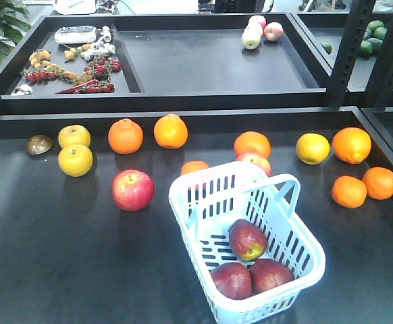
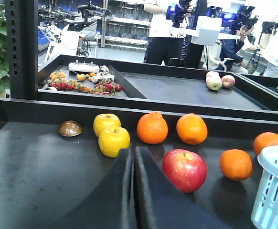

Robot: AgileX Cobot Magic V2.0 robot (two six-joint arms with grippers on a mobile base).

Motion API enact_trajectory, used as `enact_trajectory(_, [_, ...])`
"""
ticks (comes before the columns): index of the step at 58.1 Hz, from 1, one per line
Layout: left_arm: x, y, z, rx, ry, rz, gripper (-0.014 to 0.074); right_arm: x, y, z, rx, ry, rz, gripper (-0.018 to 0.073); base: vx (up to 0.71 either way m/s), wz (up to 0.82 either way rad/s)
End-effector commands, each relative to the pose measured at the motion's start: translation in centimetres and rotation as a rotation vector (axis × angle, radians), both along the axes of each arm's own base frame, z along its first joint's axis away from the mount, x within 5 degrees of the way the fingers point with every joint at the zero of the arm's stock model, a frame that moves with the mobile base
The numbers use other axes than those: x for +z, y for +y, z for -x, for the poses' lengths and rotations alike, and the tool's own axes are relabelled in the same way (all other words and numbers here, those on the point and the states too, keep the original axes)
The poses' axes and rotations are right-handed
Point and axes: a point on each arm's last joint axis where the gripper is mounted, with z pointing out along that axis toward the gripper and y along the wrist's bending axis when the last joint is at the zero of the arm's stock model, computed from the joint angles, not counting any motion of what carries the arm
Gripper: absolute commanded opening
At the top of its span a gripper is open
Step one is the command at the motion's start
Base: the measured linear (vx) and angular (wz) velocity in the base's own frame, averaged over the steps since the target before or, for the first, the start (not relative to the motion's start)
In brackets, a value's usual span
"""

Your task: Pick three apples into basket with both arms

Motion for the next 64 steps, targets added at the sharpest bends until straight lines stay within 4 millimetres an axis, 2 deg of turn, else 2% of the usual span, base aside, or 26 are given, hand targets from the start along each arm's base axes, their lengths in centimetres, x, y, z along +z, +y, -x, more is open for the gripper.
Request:
enact_trajectory(1, [1.60,0.08,0.24,0.010,-0.113,0.002,-0.0006,0.35,0.06,0.04,0.005,-0.078,0.016,0.0008,0.00,0.00])
enact_trajectory(64, [1.60,0.08,0.24,0.010,-0.113,0.002,-0.0006,0.35,0.06,0.04,0.005,-0.078,0.016,0.0008,0.00,0.00])
